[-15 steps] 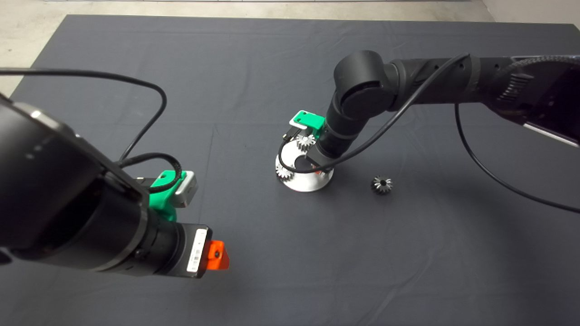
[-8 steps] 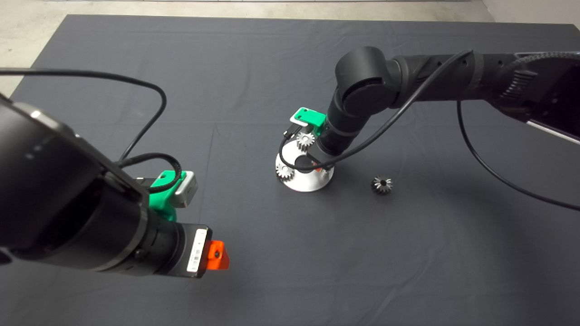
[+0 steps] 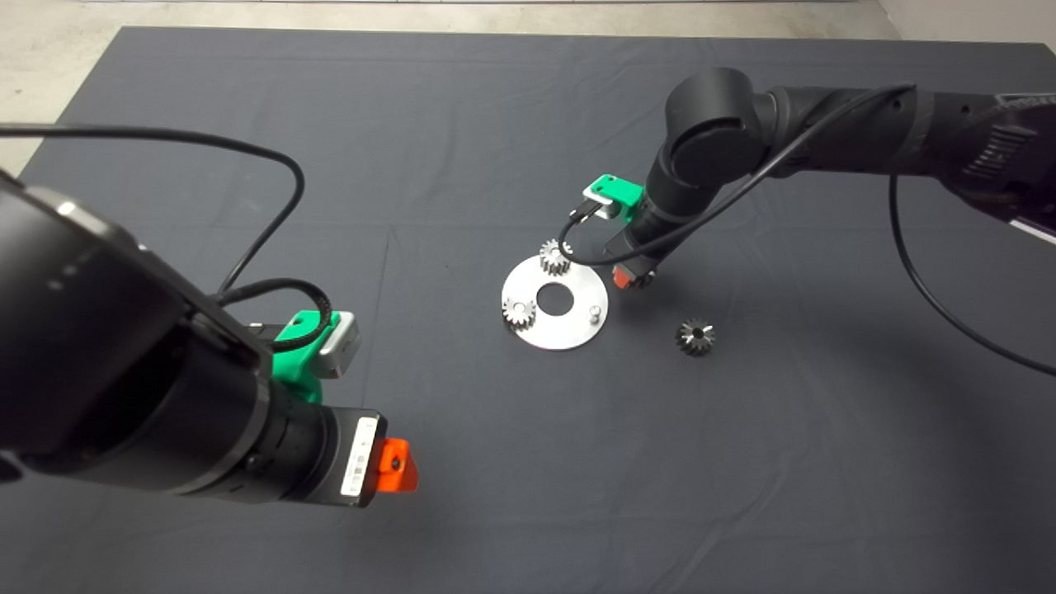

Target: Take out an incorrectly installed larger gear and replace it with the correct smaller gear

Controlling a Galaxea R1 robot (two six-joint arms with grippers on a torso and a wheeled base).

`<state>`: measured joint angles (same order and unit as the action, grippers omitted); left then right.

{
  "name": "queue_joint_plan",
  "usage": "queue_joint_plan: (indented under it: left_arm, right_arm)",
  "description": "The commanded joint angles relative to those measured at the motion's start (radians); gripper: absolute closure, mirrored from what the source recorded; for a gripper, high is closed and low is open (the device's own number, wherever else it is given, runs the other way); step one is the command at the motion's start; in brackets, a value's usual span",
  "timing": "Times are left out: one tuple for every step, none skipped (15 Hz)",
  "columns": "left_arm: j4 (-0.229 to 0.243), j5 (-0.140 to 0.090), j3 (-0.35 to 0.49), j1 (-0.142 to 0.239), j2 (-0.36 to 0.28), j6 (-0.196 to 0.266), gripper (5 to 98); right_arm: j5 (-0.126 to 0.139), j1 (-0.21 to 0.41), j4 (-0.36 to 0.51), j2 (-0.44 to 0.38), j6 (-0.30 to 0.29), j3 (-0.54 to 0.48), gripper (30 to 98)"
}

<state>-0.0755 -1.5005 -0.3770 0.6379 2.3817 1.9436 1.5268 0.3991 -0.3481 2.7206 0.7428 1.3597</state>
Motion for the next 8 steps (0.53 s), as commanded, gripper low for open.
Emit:
queue_joint_plan:
  left_arm:
    - [0.016,-0.003,0.015,0.022,0.000,-0.002,6.1]
    - [0.016,-0.003,0.015,0.022,0.000,-0.002,6.1]
    - [0.016,-0.004,0.015,0.022,0.000,-0.002,6.1]
    - [0.016,-0.004,0.015,0.022,0.000,-0.002,6.1]
    - [0.016,-0.004,0.015,0.022,0.000,-0.002,6.1]
    - [0.016,-0.004,0.015,0.022,0.000,-0.002,6.0]
    - [0.016,-0.003,0.015,0.022,0.000,-0.002,6.1]
    - [0.016,-0.004,0.015,0.021,0.000,-0.002,6.1]
  right_arm:
    - [0.121,0.035,0.006,-0.031,0.001,0.074,80.9]
    - [0.119,0.035,0.006,-0.031,0.001,0.097,81.0]
    - [0.119,0.038,0.006,-0.034,-0.002,0.127,81.0]
    - [0.119,0.040,0.006,-0.038,-0.002,0.143,80.9]
    - [0.117,0.040,0.006,-0.044,-0.002,0.146,80.9]
    - [0.116,0.040,0.006,-0.052,0.001,0.148,81.0]
    - [0.116,0.040,0.006,-0.058,0.004,0.148,80.9]
    - [0.115,0.040,0.006,-0.071,0.006,0.146,80.9]
